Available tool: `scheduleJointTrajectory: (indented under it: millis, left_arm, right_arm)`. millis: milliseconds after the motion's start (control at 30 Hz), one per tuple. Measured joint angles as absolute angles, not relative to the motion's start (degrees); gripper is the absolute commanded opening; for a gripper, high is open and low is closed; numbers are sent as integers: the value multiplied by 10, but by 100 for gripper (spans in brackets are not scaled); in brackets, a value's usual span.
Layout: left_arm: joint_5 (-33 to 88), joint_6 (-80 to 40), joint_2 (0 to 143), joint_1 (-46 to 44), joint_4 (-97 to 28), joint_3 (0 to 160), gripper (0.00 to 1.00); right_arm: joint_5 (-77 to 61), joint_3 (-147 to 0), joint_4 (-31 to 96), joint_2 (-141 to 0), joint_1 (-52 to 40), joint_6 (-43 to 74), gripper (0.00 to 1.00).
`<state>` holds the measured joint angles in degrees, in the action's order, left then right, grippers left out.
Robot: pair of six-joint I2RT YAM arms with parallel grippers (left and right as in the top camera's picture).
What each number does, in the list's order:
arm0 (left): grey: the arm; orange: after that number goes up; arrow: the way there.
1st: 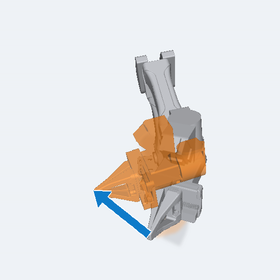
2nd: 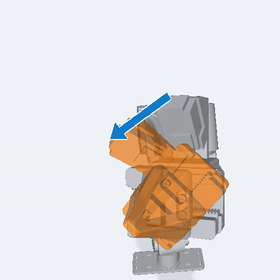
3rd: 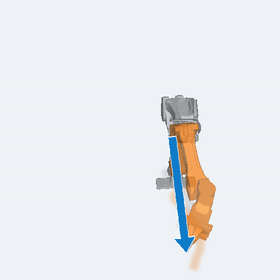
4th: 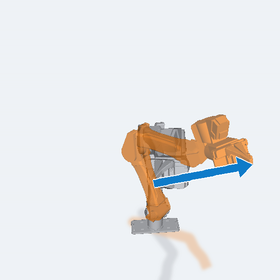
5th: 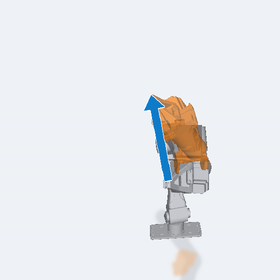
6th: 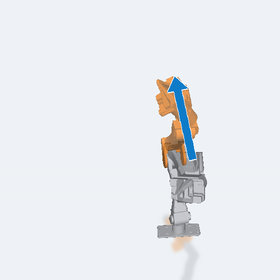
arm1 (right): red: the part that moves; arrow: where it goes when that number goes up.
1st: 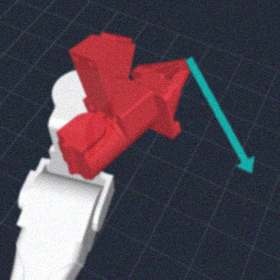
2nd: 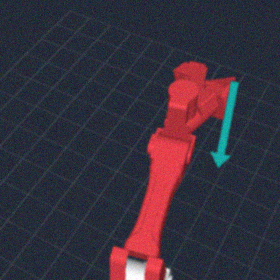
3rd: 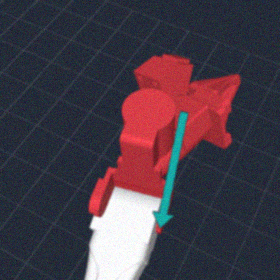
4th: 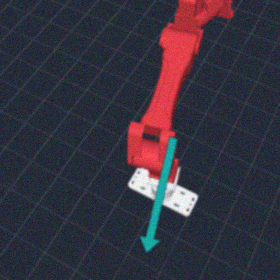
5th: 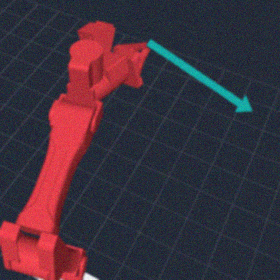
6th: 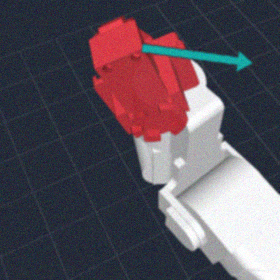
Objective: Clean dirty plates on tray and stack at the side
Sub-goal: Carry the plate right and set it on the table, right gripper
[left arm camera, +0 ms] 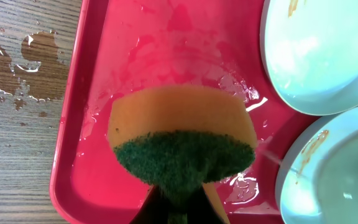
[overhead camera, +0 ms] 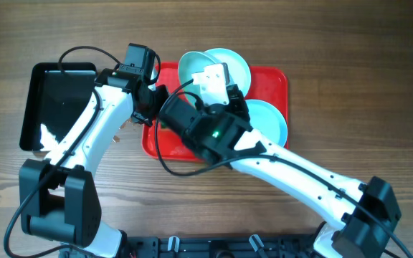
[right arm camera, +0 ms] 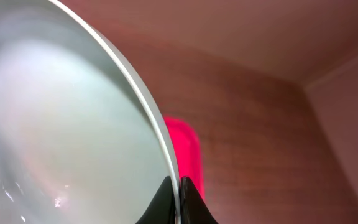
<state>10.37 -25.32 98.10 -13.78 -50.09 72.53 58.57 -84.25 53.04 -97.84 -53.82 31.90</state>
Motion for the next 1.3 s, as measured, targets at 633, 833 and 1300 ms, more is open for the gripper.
scheduleJointTrajectory:
  millis: [633,833,1300]
  left_arm:
    - [104,-253,981,-138,-501,725,4]
    - [103,-253,981,-138,-498,725,4]
    - [104,-253,981,-138,-501,725,4]
  right_arm:
    - [-82,-839,511,-978,47,326,4]
    - [-126,-754,463,-978,191,354,4]
    - [-94,-623,336,-978,258,430,5]
